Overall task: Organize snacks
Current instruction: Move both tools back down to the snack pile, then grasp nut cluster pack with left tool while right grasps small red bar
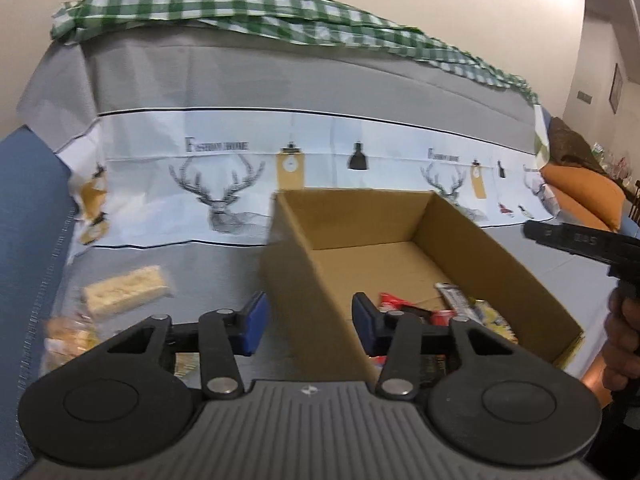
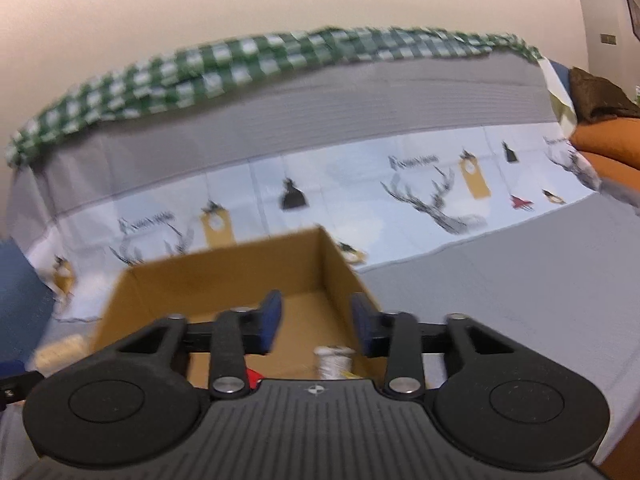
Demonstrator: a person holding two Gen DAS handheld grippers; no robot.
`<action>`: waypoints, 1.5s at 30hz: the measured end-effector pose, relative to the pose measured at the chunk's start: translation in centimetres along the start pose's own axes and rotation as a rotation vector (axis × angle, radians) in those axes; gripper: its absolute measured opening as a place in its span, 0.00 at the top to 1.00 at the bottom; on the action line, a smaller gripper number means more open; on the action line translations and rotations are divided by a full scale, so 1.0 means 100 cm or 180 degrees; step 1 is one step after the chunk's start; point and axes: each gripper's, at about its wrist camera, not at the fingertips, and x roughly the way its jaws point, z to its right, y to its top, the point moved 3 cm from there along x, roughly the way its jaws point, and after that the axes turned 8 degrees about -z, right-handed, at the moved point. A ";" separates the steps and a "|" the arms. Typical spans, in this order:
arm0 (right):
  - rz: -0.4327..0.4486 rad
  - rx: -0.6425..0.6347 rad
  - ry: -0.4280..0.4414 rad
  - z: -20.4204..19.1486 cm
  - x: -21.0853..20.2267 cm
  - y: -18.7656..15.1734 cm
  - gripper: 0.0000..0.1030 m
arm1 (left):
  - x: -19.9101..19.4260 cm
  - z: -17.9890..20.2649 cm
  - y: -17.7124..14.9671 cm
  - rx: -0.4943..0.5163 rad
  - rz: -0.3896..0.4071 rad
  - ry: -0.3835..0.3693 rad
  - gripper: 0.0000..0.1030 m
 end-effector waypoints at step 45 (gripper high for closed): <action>-0.1421 -0.0872 0.0198 -0.282 0.167 -0.122 0.49 | 0.044 -0.179 -0.039 -0.2331 -0.0596 0.0093 0.36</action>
